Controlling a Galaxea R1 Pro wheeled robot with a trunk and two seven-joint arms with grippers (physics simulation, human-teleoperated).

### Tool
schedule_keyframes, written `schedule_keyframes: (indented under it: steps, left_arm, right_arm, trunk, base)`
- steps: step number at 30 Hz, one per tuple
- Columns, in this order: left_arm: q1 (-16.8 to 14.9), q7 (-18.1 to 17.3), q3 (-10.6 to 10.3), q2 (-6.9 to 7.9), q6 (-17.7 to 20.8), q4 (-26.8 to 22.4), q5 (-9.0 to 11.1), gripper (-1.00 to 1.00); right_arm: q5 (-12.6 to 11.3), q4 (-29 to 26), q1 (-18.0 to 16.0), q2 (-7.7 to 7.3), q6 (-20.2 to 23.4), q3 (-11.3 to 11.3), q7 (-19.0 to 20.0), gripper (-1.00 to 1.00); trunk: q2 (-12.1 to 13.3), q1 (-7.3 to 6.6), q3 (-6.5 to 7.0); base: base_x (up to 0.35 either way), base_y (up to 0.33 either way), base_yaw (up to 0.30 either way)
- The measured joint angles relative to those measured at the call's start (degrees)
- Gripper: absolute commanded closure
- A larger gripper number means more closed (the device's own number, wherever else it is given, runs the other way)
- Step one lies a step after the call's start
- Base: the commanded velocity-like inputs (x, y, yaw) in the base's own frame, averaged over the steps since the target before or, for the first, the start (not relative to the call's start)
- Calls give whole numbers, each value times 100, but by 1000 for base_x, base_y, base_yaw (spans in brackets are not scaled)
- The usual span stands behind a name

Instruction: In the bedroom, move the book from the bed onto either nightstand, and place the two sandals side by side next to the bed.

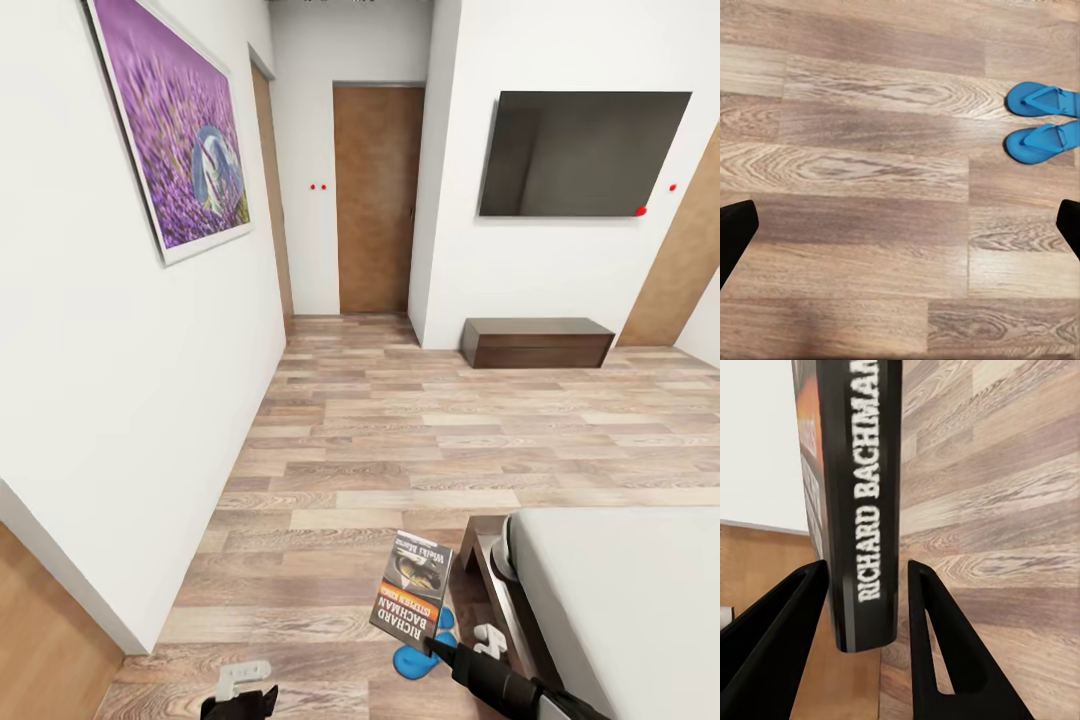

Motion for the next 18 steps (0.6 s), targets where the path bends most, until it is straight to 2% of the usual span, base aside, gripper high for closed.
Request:
schedule_keyframes:
  steps: [11,15,18]
  left_arm:
    - [0,0,0,5,-1,5,-1,-100]
    - [0,-13,-3,20,3,-3,-33,-100]
    - [0,-34,-24,74,14,-9,-78,-100]
  right_arm:
    - [-1,-1,0,-24,-1,-8,11,100]
    - [-9,4,0,-240,2,-26,34,100]
    - [-10,6,0,-314,4,-14,42,100]
  trunk:
    - [0,0,101]
    - [0,0,138]
    - [0,0,166]
  base:
    - [0,0,0]
    - [0,0,0]
    - [0,0,0]
